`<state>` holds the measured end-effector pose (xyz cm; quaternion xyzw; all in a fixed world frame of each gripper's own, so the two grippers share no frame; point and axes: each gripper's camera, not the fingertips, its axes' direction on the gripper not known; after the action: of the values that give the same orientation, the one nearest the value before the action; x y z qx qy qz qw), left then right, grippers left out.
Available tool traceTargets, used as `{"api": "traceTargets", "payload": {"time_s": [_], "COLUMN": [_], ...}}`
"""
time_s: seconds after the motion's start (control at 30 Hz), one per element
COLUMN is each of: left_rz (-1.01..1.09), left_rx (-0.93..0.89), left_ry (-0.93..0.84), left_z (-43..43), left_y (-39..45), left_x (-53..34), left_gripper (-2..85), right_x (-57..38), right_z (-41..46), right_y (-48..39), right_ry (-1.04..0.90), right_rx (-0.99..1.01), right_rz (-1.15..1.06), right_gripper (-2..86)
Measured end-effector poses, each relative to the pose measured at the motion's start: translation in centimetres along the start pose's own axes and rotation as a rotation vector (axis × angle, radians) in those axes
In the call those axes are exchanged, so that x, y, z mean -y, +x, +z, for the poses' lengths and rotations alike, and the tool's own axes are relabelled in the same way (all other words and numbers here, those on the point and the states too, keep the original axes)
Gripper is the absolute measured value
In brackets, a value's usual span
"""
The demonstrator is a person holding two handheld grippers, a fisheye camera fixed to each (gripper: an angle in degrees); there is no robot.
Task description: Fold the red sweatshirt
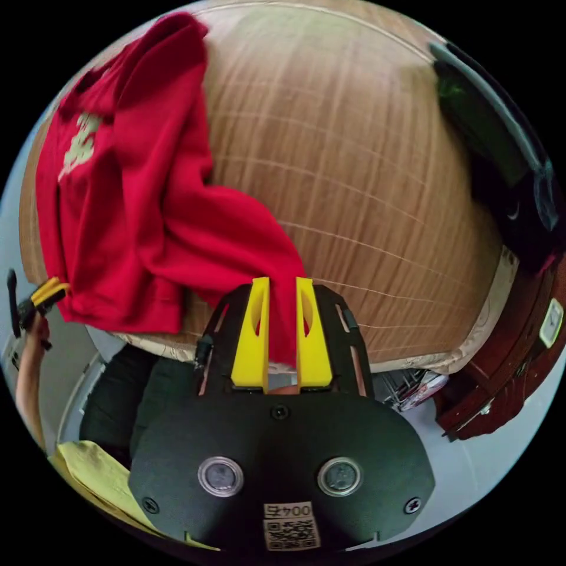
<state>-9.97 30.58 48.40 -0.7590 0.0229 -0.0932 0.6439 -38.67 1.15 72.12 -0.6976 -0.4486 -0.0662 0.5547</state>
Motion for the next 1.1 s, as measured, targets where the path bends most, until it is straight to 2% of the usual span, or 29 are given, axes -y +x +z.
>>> {"api": "traceTargets", "payload": {"time_s": [0.07, 0.2, 0.3, 0.47, 0.53, 0.77, 0.87, 0.93, 1.0, 1.1], "left_rz": [0.001, -0.001, 0.0, -0.002, -0.01, -0.034, -0.03, -0.022, -0.035, -0.132], "left_rx": [-0.001, -0.008, -0.013, -0.027, -0.049, -0.143, -0.263, -0.328, -0.298, -0.154], "left_ry": [0.0, 0.006, 0.006, 0.023, 0.041, 0.078, 0.092, 0.162, 0.244, 0.395], "left_z": [0.1, 0.5, 0.8, 1.5, 1.9, 3.1, 2.7, 0.5, -2.2, -7.3], "left_y": [-0.1, -0.5, -0.8, -1.8, -2.7, -5.7, -7.9, -10.5, -13.4, -20.4], "left_x": [-0.3, -1.1, -1.6, -2.9, -3.8, -6.0, -7.1, -9.0, -11.0, -14.3], "left_gripper": [13.4, 13.3, 13.1, 12.2, 11.2, 7.3, 4.5, 3.6, 3.6, 4.4], "right_x": [-0.5, -3.3, -4.5, -2.7, -1.0, 1.0, 1.2, 1.1, 0.8, 0.4], "right_z": [-1.8, -4.5, -3.6, 0.5, 3.1, 2.7, 2.5, 2.4, 2.2, 2.1], "right_y": [0.1, -5.3, -10.5, -14.6, -15.2, -17.3, -17.4, -16.9, -16.6, -16.4], "right_ry": [0.058, 0.195, 0.191, 0.059, -0.052, -0.151, -0.155, -0.146, -0.136, -0.118], "right_rx": [0.054, 0.205, 0.287, 0.239, 0.199, 0.09, 0.086, 0.114, 0.13, 0.145], "right_rz": [-0.014, -0.119, -0.214, -0.222, -0.182, -0.173, -0.186, -0.18, -0.181, -0.182], "right_gripper": [8.5, 11.1, 11.4, 11.9, 12.3, 11.9, 11.9, 11.9, 11.8, 11.6]}}
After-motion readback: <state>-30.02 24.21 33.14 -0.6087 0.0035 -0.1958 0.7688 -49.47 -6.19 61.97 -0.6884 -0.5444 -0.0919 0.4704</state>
